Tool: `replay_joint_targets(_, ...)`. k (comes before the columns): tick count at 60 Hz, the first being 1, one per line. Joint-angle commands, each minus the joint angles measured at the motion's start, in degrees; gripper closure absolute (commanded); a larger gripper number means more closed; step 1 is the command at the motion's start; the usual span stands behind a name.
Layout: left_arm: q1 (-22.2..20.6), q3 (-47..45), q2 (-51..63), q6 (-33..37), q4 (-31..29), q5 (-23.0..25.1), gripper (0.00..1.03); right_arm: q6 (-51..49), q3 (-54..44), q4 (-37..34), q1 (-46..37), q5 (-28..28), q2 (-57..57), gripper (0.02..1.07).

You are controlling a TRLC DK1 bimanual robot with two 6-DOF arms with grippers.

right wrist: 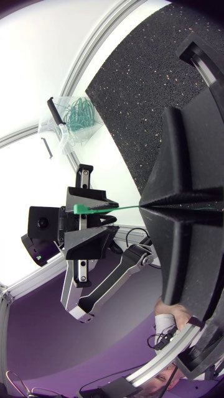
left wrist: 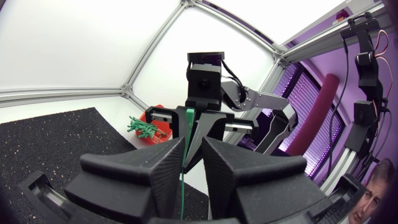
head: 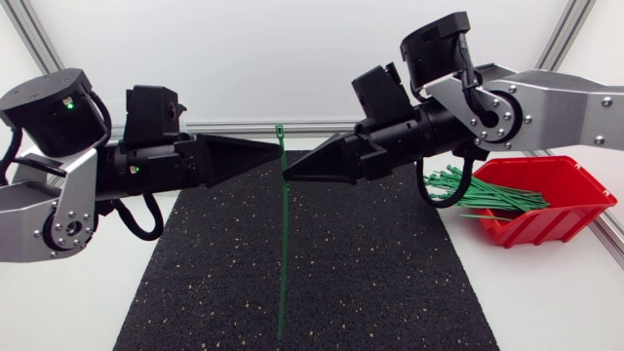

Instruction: Take a green cable tie from the red box, thread the tail through the head to close it, then place it in the transparent bin on the left.

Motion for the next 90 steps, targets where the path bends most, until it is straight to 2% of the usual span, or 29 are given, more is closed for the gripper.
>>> replay_joint_targets(1,-0.6,-0.1,-0.1,-1.6,1.0,0.0,0.83,1.4,-1.4,0.8,0.2,-0.3,-0.5,1.01)
replay_joint_targets(32,-1.4,0.7,1.1,-1.3,1.1,-0.1,0.84,1.5,-1.6,0.5,1.0,-0.1,-0.9,1.01)
replay_joint_targets(38,-1.3,0.8,1.2,-1.3,1.1,-0.1,0.92,1.5,-1.7,0.4,1.1,-0.1,-1.1,1.01)
replay_joint_targets(69,-1.8,1.0,1.4,-1.4,1.0,-1.5,1.00,1.5,-2.3,0.5,1.1,0.5,-2.2,1.01)
replay_joint_targets(90,0.0,4.7,3.8,-2.4,-4.5,-1.9,1.00,1.4,-1.6,0.4,1.0,3.5,-1.7,1.01)
